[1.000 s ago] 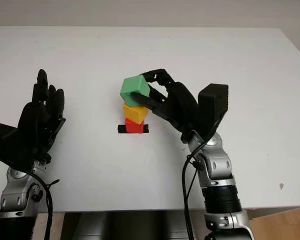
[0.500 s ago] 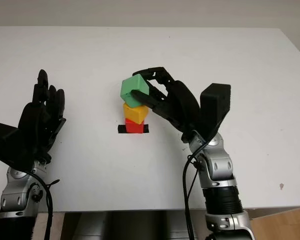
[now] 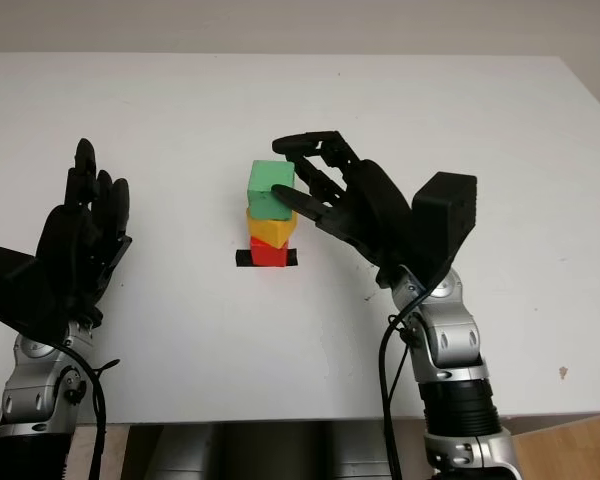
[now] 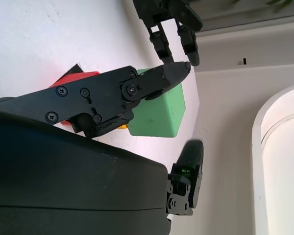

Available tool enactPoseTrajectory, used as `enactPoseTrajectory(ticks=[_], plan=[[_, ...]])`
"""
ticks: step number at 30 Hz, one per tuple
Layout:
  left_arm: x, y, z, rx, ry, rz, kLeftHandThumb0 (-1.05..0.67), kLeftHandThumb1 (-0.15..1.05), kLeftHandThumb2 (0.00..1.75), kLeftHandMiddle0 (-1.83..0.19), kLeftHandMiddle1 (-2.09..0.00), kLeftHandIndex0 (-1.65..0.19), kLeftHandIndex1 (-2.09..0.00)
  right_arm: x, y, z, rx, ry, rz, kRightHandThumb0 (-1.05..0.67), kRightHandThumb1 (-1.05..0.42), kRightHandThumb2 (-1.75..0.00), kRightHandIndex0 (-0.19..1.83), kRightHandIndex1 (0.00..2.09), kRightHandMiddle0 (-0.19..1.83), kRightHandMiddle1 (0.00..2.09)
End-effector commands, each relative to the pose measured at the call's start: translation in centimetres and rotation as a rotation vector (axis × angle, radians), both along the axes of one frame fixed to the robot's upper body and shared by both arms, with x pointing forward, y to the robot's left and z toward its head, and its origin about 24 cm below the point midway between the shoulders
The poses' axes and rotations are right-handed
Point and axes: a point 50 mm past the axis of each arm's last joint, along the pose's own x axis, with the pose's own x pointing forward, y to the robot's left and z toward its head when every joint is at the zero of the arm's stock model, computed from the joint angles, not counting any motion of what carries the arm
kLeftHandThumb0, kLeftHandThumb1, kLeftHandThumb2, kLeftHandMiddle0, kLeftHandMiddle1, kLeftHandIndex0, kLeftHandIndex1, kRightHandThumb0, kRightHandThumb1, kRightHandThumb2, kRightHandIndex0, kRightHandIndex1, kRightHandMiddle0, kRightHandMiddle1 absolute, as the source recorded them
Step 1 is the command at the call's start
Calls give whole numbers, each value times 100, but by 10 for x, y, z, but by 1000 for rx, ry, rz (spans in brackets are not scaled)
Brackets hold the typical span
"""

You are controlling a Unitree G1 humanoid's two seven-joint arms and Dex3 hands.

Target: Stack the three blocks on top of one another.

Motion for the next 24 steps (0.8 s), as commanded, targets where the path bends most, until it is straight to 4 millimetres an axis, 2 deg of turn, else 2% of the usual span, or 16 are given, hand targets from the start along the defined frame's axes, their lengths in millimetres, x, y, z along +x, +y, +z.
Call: enactPoseTrajectory(ticks=[1, 5, 12, 14, 16, 18, 19, 23, 24], plan=[[0, -1, 1, 0, -8, -3, -72, 105, 50, 19, 0, 19, -4, -3, -2, 3, -18, -32, -10, -54, -94, -5, 1, 1, -11, 67], [0, 0, 2, -3, -7, -6, -71, 105, 50, 19, 0, 19, -4, -3, -3, 4, -41, -46, -26, -56, -95, -5, -4, 3, -8, 40], [-1, 1, 2, 8, -10, -9, -72, 105, 50, 19, 0, 19, -3, -5, -5, 9, -14, -61, -41, -63, -95, -5, -11, 2, -14, 24], [-1, 1, 2, 4, -8, -8, -72, 105, 50, 19, 0, 19, -3, -6, -8, 14, 1, -82, -43, -69, -96, -6, -17, 1, -18, 10], [-1, 1, 3, -2, -9, -9, -71, 105, 50, 19, 0, 19, -3, -7, -12, 22, -6, -161, -73, -80, -101, -16, -19, 0, -19, 3], [-1, 1, 3, 1, -11, -9, -72, 105, 50, 19, 0, 19, -3, -7, -18, 27, -18, -219, -118, -83, -104, -42, -19, 0, -19, 1], [-1, 1, 3, 2, -11, -10, -72, 105, 51, 19, 0, 19, -3, -7, -21, 27, -18, -229, -131, -83, -104, -48, -19, 0, -19, 0], [0, 0, 4, -8, -21, -11, -71, 105, 51, 19, 0, 19, -3, 1, -34, 24, 63, -178, -246, -82, -105, -60, -19, 0, -19, 0], [0, -1, 5, -7, -22, -12, -71, 105, 52, 19, 0, 19, -3, 4, -36, 22, 80, -151, -264, -77, -105, -66, -19, 0, -19, 0]])
